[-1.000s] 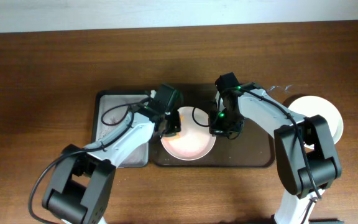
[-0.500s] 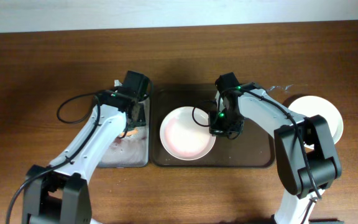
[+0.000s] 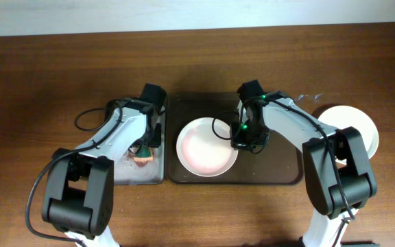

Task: Clean dirty plates on tray and stack at the side
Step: 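Scrub the stained plate with the sponge in the left gripper, then return the sponge to the soapy tray with the left gripper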

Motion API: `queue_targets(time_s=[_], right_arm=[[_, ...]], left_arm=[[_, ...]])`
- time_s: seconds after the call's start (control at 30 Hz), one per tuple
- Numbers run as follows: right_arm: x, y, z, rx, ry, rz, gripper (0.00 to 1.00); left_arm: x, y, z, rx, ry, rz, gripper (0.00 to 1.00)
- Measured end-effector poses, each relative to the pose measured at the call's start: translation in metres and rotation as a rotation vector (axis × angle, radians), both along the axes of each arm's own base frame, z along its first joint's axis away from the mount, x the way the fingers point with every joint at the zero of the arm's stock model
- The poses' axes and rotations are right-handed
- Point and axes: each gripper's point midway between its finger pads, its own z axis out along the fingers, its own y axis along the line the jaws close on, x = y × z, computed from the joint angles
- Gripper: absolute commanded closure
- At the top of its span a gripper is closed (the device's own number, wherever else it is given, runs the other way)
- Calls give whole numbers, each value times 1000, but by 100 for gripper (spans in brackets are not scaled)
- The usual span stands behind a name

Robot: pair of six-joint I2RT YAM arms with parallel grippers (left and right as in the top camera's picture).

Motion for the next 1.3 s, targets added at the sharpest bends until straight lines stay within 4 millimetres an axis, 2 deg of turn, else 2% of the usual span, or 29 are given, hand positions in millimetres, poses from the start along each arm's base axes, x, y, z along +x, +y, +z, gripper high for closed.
queue_targets(time_s=[0.1, 0.2, 0.23, 0.3, 0.33, 0.4, 0.53, 0.57, 0.6, 0.63, 0.7, 0.83, 0.93, 1.03, 1.13, 1.17, 1.2, 1.23, 1.3], right_arm=[[0, 0, 0, 0, 0, 0, 96], [0, 0, 0, 0, 0, 0, 96], [0, 0, 0, 0, 0, 0, 96], [0, 0, 0, 0, 1, 0, 96], [0, 0, 0, -1, 1, 0, 96], [0, 0, 0, 0, 1, 0, 96], [-1, 0, 0, -1, 3, 0, 96], [-1, 0, 0, -1, 4, 0, 96], [-1, 0, 0, -2, 4, 0, 96], [-1, 0, 0, -1, 4, 1, 96], [-1, 0, 0, -2, 4, 0, 96], [-1, 0, 0, -1, 4, 0, 96], [-1, 0, 0, -2, 5, 0, 96], [-1, 0, 0, -2, 5, 0, 96], [-1, 0, 0, -1, 5, 0, 96], [-1, 0, 0, -2, 4, 1, 96], [-1, 0, 0, -2, 5, 0, 96], [-1, 0, 0, -2, 5, 0, 96], [-1, 0, 0, -2, 5, 1, 96]], left_arm=[[11, 0, 0, -28, -41, 22, 47], [16, -2, -8, -35, -48, 26, 50], [15, -2, -12, -31, -38, 27, 54], [15, -2, -18, -29, -26, 30, 87], [15, -2, -19, -28, -23, 31, 93], [18, -3, -20, -30, -33, 35, 100], [27, -5, -20, -39, -63, 32, 100], [29, -6, -19, -39, -64, 23, 87], [33, -7, -17, -39, -69, 10, 58], [36, -8, -15, -38, -70, -3, 50], [39, -9, -8, -33, -62, -28, 48], [8, -1, -9, -3, 75, -35, 54], [-4, -7, -11, -44, 130, -39, 56], [-10, -13, -12, -82, 156, -39, 50], [-19, -14, -11, -90, 196, -39, 49], [-22, -14, -11, -91, 207, -39, 53], [-22, -14, -11, -92, 208, -40, 91], [-22, -14, -11, -92, 208, -41, 100], [-22, -14, -11, -94, 209, -43, 100]])
